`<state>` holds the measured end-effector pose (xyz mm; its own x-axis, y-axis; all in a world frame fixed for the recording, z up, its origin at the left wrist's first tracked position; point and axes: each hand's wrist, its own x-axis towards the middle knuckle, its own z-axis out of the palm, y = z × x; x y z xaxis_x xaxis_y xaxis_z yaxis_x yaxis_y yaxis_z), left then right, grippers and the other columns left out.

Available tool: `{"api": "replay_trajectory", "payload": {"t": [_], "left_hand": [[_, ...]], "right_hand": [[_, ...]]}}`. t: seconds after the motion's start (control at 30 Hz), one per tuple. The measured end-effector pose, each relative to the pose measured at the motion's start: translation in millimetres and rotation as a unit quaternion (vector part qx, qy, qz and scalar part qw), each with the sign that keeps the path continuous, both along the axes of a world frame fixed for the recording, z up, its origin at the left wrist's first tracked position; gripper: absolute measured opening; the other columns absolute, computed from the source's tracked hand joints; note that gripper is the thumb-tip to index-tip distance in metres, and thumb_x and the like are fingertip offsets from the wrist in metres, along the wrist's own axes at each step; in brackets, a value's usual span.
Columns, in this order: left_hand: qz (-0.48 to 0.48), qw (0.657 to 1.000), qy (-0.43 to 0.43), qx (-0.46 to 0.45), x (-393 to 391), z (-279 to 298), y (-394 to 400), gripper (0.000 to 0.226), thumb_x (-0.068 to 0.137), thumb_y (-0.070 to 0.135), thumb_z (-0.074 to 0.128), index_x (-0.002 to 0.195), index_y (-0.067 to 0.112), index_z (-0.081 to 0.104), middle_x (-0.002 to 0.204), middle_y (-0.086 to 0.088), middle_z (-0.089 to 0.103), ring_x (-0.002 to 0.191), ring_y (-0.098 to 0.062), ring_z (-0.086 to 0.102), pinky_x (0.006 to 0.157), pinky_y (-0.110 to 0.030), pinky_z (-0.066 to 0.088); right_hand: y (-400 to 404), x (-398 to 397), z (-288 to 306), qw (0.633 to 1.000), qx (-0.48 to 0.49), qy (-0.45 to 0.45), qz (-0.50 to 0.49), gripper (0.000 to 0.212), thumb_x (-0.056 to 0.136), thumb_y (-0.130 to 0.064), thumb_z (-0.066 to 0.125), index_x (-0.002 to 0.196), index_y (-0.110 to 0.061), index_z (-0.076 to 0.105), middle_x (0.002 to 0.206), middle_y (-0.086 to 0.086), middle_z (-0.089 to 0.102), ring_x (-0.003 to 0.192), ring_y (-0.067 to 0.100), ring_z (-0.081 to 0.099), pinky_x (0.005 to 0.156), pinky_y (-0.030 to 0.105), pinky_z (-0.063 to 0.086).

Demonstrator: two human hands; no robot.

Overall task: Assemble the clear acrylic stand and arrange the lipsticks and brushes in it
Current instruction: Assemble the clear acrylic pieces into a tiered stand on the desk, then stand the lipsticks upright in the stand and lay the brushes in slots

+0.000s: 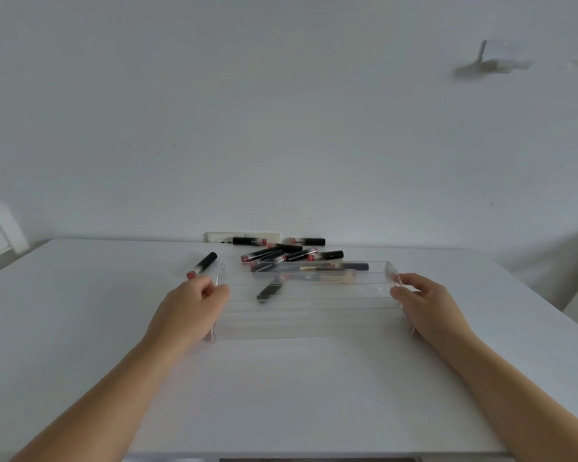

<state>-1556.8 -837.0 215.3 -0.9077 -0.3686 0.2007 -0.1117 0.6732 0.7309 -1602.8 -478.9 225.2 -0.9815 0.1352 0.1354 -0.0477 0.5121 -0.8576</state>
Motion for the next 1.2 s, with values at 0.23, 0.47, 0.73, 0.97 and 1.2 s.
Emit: {"api": "replay_trajectory", "payload": {"t": [0.23, 0.47, 0.73, 0.97, 1.2], "left_hand": [[-0.01, 1.0, -0.007, -0.009, -6.7, 0.6, -0.4, 0.034, 0.088, 0.029, 0.055, 0.065, 0.02, 0.031, 0.054, 0.006, 0.034, 0.053, -0.018, 0.032, 0.055, -0.033, 0.025], [-0.017, 0.999, -0.034, -0.003, -4.1, 13.2, -21.9, 0.063, 0.074, 0.076, 0.048, 0.062, 0.015, 0.046, 0.048, 0.007, 0.05, 0.047, -0.014, 0.044, 0.056, -0.03, 0.034], [0.047, 0.987, -0.027, -0.149, -41.7, 26.7, -40.8, 0.039, 0.09, 0.053, 0.059, 0.117, 0.025, 0.063, 0.116, 0.0, 0.061, 0.104, -0.024, 0.06, 0.083, -0.037, 0.05], [-0.019, 0.935, -0.16, -0.315, -83.0, 31.7, -40.7, 0.021, 0.098, 0.033, 0.054, 0.1, 0.014, 0.063, 0.102, -0.009, 0.064, 0.086, -0.026, 0.061, 0.065, -0.029, 0.043], [-0.152, 0.955, -0.042, -0.25, -124.7, 50.3, -37.5, 0.014, 0.099, 0.03, 0.053, 0.096, 0.02, 0.063, 0.09, 0.004, 0.055, 0.074, -0.014, 0.056, 0.064, -0.034, 0.045]], "right_hand": [[-2.3, -0.2, -2.4, 1.0, -0.023, 0.004, -0.016, 0.019, 0.087, -0.022, 0.058, 0.096, -0.034, 0.071, 0.048, -0.01, 0.057, 0.034, 0.008, 0.04, 0.032, 0.015, 0.031], [-3.8, 9.6, -2.4, 0.998, -0.049, 0.026, -0.005, 0.015, 0.089, -0.043, 0.063, 0.095, -0.032, 0.071, 0.048, -0.013, 0.057, 0.036, 0.005, 0.045, 0.034, 0.014, 0.034], [0.4, 4.3, 0.6, 0.994, -0.098, 0.047, -0.02, 0.02, 0.092, -0.048, 0.06, 0.086, -0.033, 0.073, 0.051, -0.007, 0.057, 0.045, 0.009, 0.051, 0.056, 0.03, 0.043], [-2.4, -61.7, 59.9, 0.993, 0.084, 0.062, 0.06, 0.006, 0.089, -0.038, 0.069, 0.094, -0.039, 0.072, 0.077, -0.011, 0.07, 0.069, 0.008, 0.065, 0.065, 0.027, 0.047], [-60.8, -143.8, 71.4, 0.874, 0.36, -0.067, 0.319, 0.082, 0.075, -0.066, 0.073, 0.146, -0.045, 0.039, 0.138, -0.023, 0.04, 0.124, 0.006, 0.048, 0.099, 0.025, 0.038]]}}
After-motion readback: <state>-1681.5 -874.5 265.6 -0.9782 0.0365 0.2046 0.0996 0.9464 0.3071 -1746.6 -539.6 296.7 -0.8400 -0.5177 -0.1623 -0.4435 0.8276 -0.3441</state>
